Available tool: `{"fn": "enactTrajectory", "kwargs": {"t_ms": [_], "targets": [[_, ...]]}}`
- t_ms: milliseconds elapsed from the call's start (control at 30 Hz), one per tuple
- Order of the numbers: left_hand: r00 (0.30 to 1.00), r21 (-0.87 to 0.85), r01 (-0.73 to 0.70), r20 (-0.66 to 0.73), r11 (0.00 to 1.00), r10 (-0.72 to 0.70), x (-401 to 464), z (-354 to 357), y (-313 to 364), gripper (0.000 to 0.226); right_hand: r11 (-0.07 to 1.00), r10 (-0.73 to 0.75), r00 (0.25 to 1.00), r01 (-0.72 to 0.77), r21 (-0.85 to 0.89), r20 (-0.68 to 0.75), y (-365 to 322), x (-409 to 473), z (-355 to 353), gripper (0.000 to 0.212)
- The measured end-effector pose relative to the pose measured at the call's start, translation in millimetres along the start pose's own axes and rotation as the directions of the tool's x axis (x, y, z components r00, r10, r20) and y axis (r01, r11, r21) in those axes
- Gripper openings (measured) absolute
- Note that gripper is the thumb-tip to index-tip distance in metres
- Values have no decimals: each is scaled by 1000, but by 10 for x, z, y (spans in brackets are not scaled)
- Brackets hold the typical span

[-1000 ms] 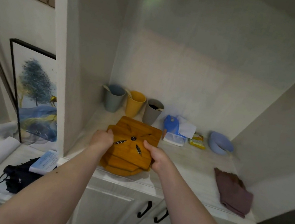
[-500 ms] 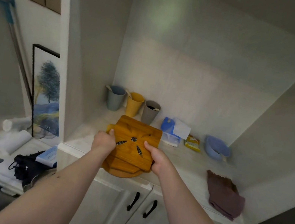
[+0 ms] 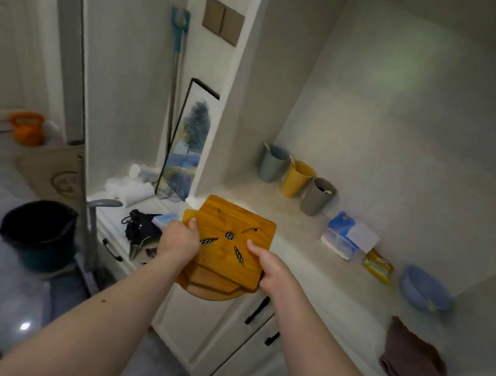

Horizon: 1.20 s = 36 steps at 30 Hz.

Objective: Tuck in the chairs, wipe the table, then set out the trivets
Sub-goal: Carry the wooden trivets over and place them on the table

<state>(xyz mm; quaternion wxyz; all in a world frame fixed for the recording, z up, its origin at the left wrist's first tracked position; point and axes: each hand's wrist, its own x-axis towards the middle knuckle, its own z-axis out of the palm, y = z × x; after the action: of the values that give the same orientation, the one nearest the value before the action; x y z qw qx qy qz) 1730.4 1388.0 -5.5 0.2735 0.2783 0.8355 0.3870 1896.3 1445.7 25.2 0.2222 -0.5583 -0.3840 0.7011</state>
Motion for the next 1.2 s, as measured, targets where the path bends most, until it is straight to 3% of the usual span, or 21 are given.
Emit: {"fn": "enactTrajectory", "kwargs": {"t_ms": [200,433,633,800,967,1133,1200], "targets": [[977,-51,118,-172,992,-125,-78,-773,-462,50,995,35,990,-22,-98,139,172,-121,806,25],[906,-175,232,-319,957,-278,-87,-2024,-1315,54,965,70,940,21,-262,333,423,-317,2236,11],[789,-263,292,-477,919,-387,-279,-3294,-2097,51,923,117,858,92,-373,501,825,-725,3669,32],[661,-349,341,-572,873,-486,-614,-4225,-2784,45,889,186,773,129,-438,606,1217,-1236,4702,42],[501,-431,384,-645,816,-577,-960,-5019,-3392,51,827,288,644,206,-523,709,1576,-1694,5663,40],[300,-574,371,-670,730,-679,-1325,-5613,-3885,52,760,423,501,258,-597,755,1988,-1994,6597,18],[213,-625,367,-665,689,-716,-1466,-5806,-4107,52,726,478,441,288,-625,760,2184,-2114,6965,19]]}}
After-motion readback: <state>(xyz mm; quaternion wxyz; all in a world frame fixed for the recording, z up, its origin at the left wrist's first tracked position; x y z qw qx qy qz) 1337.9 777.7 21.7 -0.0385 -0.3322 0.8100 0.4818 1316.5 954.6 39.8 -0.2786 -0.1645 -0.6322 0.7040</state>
